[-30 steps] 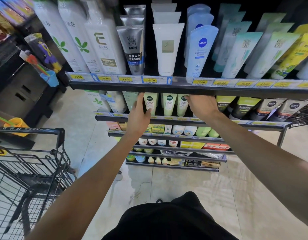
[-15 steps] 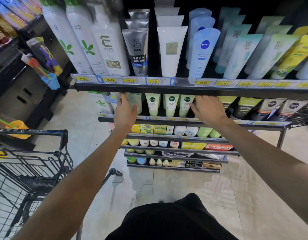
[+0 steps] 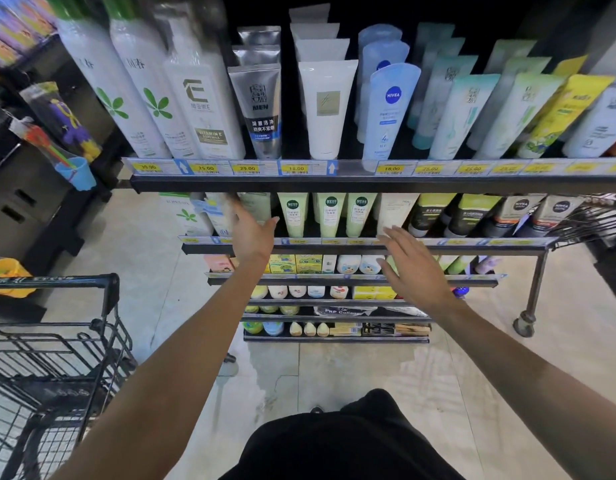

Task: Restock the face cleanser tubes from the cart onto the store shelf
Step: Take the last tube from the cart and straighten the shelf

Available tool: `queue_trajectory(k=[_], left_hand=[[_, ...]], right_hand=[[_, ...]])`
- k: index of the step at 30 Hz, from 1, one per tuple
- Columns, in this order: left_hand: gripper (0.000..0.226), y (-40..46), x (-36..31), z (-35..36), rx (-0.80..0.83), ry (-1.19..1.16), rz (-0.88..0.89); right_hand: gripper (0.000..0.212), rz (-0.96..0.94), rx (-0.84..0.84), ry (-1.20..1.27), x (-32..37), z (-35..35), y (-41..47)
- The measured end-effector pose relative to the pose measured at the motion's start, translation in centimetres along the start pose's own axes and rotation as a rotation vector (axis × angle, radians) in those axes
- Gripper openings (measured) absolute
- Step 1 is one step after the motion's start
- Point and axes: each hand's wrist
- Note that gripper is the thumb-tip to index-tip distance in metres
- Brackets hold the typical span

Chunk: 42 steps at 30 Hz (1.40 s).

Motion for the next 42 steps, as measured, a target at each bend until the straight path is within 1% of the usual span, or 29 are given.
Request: queue_trajectory(k=[4, 6, 12, 16, 22, 26, 28, 30, 33, 37, 39, 42], left_hand=[[0.081, 0.0, 0.4, 0.5, -0.034, 0.036, 0.005], [0.076, 0.2, 0.7, 0.5, -0.041, 0.056, 0.004], [0.074, 0.1, 1.2, 0.6, -0.056, 0.090, 0.025], [0.072, 0.5, 1.2, 0.8, -0.073, 0.104, 0.020], [0.074, 0.3, 1.3, 1.0, -0.081, 0.057, -0.005], [0.064, -1.7, 1.6, 0.7, -0.110, 0.032, -0.007], [0.056, -4.1, 1.8, 1.0, -0.103, 0.036, 0.031], [0.049, -7.2, 2.1, 2.1, -0.043, 0.049, 0.071], [0.041, -12.0, 1.1, 5.3, 0.107, 0.057, 0.078], [0.042, -16.5, -2.2, 11.2, 0.302, 0.055, 0.152], [0.043, -17.7, -4.6, 14.2, 0.358, 0.042, 0.162], [0.046, -19.0, -8.2, 18.1, 0.398, 0.028, 0.185]], right_hand=[[0.055, 0.049, 0.033, 0.041, 0.5, 1.0, -1.9], [0.052, 0.091, 0.045, 0.062, 0.6, 1.3, -2.6], [0.052, 0.183, 0.093, 0.117, -0.4, 2.2, -3.5], [0.045, 0.231, 0.055, 0.177, -1.1, 1.7, -4.2], [0.041, 0.395, 0.038, 0.226, -3.2, 0.9, -4.6], [0.042, 0.498, 0.014, 0.282, -5.6, 0.3, -4.4], [0.044, 0.581, 0.026, 0.331, -7.0, -0.1, -4.1], [0.046, 0.639, 0.031, 0.374, -8.5, -0.3, -3.8], [0.050, 0.734, 0.019, 0.445, -10.7, -0.8, -3.2], [0.057, 0.831, -0.016, 0.580, -13.1, -1.3, -2.6], [0.062, 0.871, 0.007, 0.648, -14.4, -1.2, -2.4], [0.067, 0.897, 0.049, 0.717, -15.9, -0.6, -2.1]])
Point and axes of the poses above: each hand's wrist, its own y-axis towards the middle knuckle, its own z-axis out of the palm, x = y × z, and after that the axes turned 8 degrees about -y, right-handed
